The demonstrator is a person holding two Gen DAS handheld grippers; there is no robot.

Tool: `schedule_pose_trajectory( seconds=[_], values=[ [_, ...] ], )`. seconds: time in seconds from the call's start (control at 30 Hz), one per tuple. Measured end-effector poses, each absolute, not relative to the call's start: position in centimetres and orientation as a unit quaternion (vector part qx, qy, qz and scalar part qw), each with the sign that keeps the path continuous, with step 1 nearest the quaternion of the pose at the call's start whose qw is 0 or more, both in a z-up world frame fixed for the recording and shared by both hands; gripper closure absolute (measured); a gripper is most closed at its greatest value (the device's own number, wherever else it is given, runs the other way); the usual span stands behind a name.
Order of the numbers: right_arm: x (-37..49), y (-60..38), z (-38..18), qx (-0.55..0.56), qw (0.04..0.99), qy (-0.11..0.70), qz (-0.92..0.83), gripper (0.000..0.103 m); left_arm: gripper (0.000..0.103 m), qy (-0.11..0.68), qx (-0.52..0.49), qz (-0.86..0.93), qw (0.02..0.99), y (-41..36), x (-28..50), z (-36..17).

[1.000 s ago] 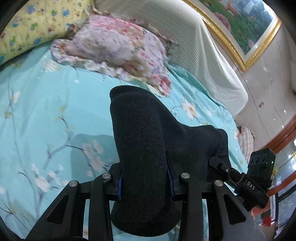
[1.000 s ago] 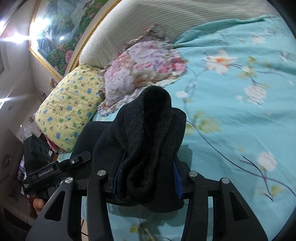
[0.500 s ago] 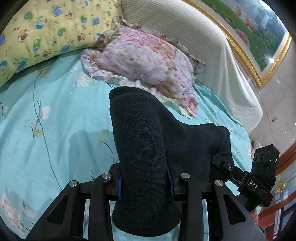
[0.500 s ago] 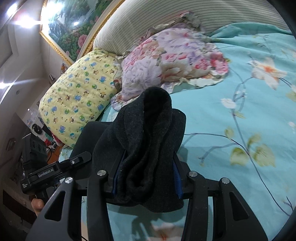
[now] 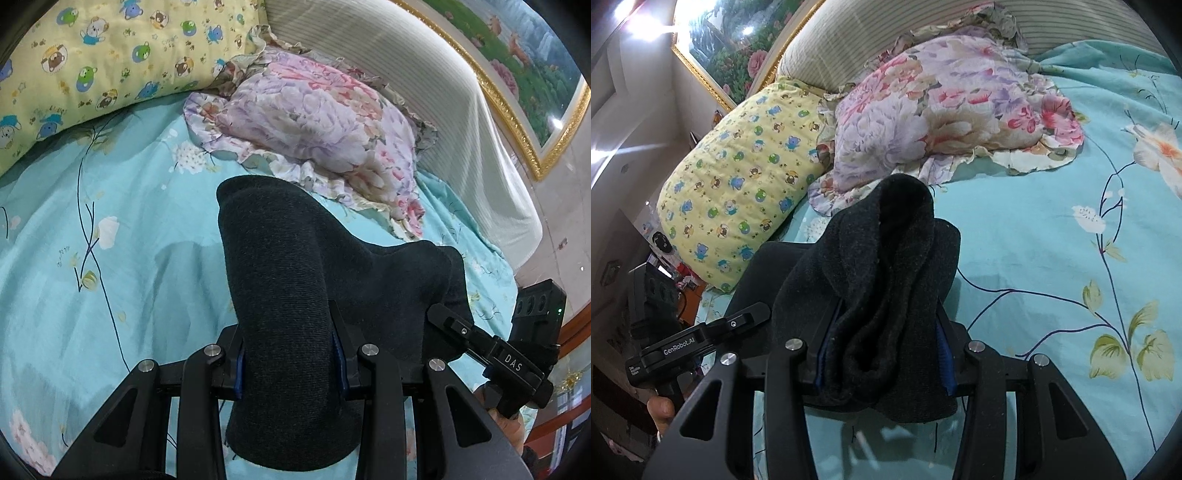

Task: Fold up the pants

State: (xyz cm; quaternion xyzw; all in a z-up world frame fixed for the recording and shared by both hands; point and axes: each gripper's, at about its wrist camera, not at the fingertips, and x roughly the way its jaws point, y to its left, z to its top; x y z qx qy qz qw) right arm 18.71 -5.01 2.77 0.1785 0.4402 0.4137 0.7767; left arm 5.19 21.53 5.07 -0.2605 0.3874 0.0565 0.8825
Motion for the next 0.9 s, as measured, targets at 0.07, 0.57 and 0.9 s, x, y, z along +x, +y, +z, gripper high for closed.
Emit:
schedule_pose_trajectory(
  seconds=[0.07,0.57,0.9],
  values=[
    [18.8,-4.9,2.4,0.177,0.775,0.444,0.413,0.056,0.068,0.389,-0.257,0.057,0.883,21.5,5.3,4.8],
    [19.7,-4.9,0.6,0.167,0.773,0.465,0.397,0.042,0.052,0.409,-0.254,0.069,0.874,21.5,5.4,2.9],
    [19.7,-5.0,0.5,0.156,0.780,0.462,0.393,0.032,0.034,0.409,-0.257,0.084,0.871,22.2,4.6,2.7]
  ],
)
